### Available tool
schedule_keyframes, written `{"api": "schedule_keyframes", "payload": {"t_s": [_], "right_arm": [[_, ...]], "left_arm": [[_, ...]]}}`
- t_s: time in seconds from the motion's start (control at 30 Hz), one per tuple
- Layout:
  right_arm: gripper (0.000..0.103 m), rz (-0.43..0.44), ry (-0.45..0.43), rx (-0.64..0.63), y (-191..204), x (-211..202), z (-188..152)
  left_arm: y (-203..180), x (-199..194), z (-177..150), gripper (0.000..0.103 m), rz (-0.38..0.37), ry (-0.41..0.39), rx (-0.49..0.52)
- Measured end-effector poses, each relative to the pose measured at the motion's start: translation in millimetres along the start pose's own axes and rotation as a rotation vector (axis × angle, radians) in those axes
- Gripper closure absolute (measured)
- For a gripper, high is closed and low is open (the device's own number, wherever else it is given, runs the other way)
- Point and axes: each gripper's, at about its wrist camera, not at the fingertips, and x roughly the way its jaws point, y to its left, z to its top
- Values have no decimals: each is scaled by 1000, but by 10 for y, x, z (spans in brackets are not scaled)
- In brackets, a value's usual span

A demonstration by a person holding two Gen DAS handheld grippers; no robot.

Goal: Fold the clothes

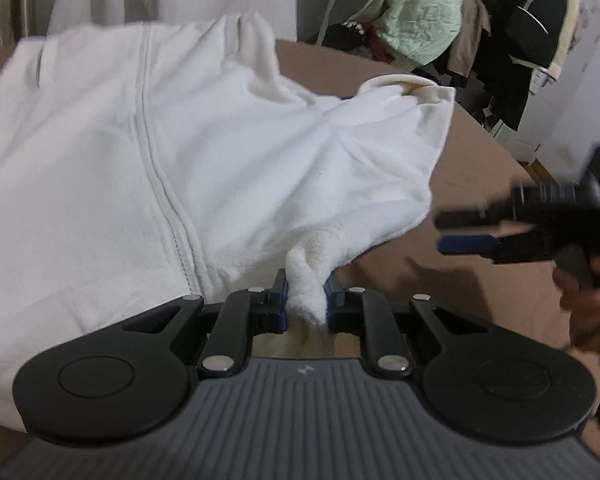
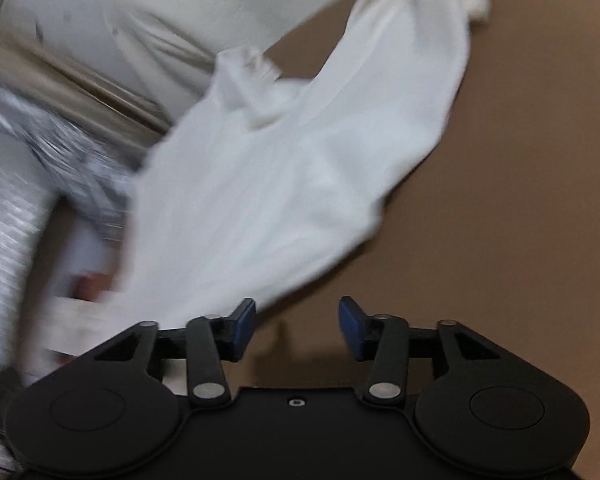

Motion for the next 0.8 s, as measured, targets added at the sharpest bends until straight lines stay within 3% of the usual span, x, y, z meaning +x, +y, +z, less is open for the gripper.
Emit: {"api": "schedule_keyframes", "payload": {"t_s": [0.07, 0.13, 0.17, 0.2, 0.23, 0.27, 0.33, 0.37, 0.43, 0.47, 0.53, 0.6, 0.67, 0.7, 0.8], "right_arm": [[34, 68, 31, 101, -43, 104, 83], [25, 78, 53, 148, -59, 274, 184], [24, 65, 57, 152, -68, 371, 242], [30, 25, 60, 159, -92, 487, 284], [76, 11, 41, 167, -140, 548, 302], [97, 0, 22, 174, -191, 604, 317], [96, 10, -51, 148, -206, 575, 313], [96, 29, -110, 73, -110, 437, 286], [96, -53, -247, -224, 225, 80, 144], [96, -80, -273, -319, 322, -18, 93], [97, -150, -249, -407, 321, -85, 31], [98, -200, -197, -380, 32, 51, -47], [98, -231, -172, -309, -256, 211, -143], [98, -220, -209, -291, -306, 198, -198], [98, -315, -232, -459, -35, 219, -205]], "left_arm": [[-50, -50, -48, 88, 15, -2, 8], [-70, -68, -73, 88, 29, -2, 30], [-78, -70, -80, 89, 38, -2, 48], [-99, -89, -75, 89, 57, -15, 84], [-137, -133, -47, 90, 84, -42, 141], [-158, -175, -12, 90, 86, -52, 168], [-216, -250, -2, 90, 57, -47, 167], [-252, -288, -9, 90, 38, -43, 163], [-325, -338, -38, 90, 2, -26, 155], [-358, -285, -89, 90, -8, 11, 148], [-409, -76, -218, 89, 0, 110, 117], [-404, 198, -359, 89, 32, 207, 42], [-449, 202, -390, 88, 40, 214, 41], [-479, 157, -382, 87, 40, 205, 54], [-400, -135, -314, 85, -16, 185, 32]]}}
